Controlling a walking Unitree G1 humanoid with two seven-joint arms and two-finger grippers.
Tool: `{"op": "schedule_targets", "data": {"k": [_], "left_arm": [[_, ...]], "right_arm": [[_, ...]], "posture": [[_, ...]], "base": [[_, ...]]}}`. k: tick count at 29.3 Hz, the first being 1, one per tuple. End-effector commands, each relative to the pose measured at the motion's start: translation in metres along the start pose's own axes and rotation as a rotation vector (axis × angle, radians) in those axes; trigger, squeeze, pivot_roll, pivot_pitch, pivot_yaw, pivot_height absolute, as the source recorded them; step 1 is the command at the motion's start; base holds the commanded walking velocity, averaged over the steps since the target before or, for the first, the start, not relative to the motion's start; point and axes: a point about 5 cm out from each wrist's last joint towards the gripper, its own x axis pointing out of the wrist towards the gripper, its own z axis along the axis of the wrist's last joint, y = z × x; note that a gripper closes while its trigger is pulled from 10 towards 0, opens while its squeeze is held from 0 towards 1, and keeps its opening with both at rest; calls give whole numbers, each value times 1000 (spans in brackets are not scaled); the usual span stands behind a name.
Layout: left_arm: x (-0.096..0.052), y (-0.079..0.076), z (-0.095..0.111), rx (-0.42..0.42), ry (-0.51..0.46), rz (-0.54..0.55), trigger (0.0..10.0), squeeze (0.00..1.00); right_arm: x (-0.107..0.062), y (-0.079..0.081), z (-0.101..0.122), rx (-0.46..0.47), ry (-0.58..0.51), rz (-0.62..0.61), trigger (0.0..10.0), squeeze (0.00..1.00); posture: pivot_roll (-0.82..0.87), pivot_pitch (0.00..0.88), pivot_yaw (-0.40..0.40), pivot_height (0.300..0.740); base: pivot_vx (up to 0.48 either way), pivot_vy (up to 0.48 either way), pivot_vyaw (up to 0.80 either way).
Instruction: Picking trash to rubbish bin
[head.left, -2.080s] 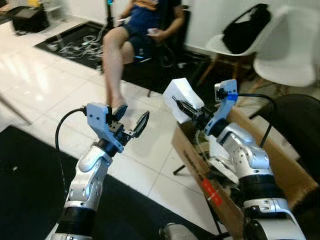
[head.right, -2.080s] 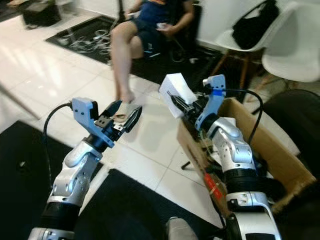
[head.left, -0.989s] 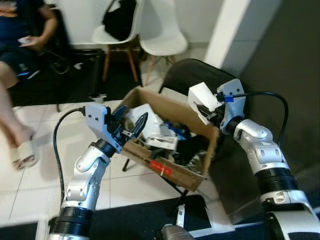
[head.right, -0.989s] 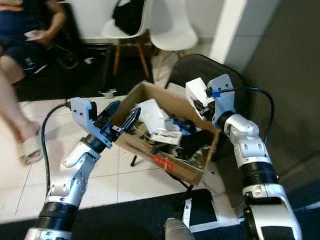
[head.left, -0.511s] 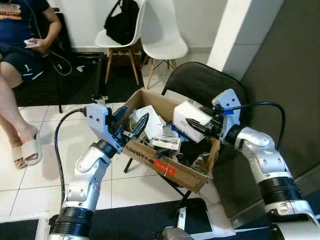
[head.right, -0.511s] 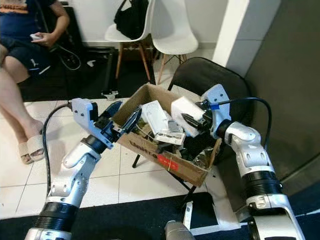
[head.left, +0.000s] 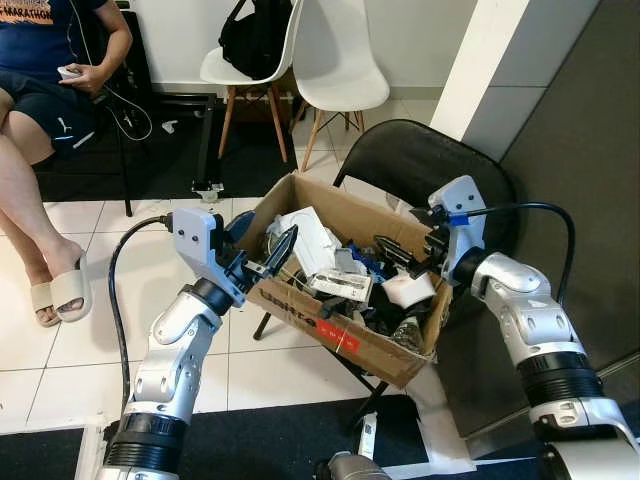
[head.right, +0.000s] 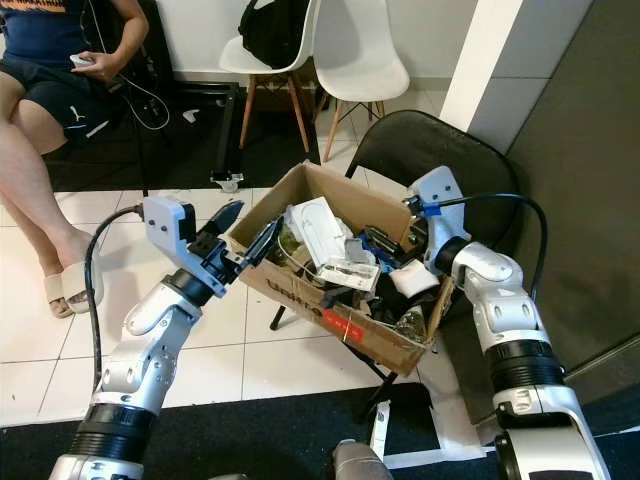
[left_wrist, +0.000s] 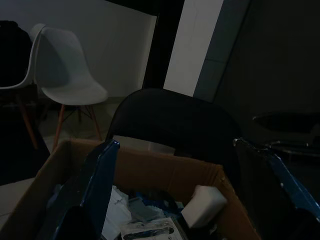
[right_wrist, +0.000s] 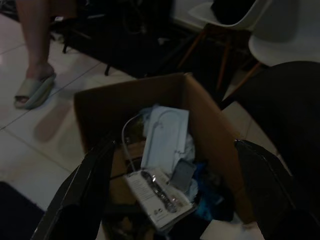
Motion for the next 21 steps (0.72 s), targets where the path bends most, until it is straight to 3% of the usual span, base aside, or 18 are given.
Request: {"op": "schedule_targets", "data": {"k": [1,4,7,10,17,21], "left_arm": [[-1,1,-2,7,10,-2,10000,0],[-1,2,-1,8,13,19,10000,0],[-1,3,-2,1,17,33,10000,0],[1,5,-2,-4,26,60,10000,0],[1,2,0,5,22,24,10000,0],[0,0,0,2,24,6,10000,0]], "right_arm": [[-1,-5,0,18,-1,-33,10000,0],[0,-11,9,195,-111,-84,10000,0],[2,-4,14,269,-170,-37,10000,0],[1,29,41,383,-360,215,10000,0],[1,57,44,337,-380,368,10000,0],[-1,53,49,294,-405,364,10000,0]], "posture": [[-59,0,-26,740],[-59,0,-25,740],[-59,0,-25,740],[-61,0,-25,740],[-58,0,-27,740],[-59,0,-26,740]], "base": [[0,0,0],[0,0,0],[0,0,0],[0,0,0],[0,0,0],[0,-232,0]]}}
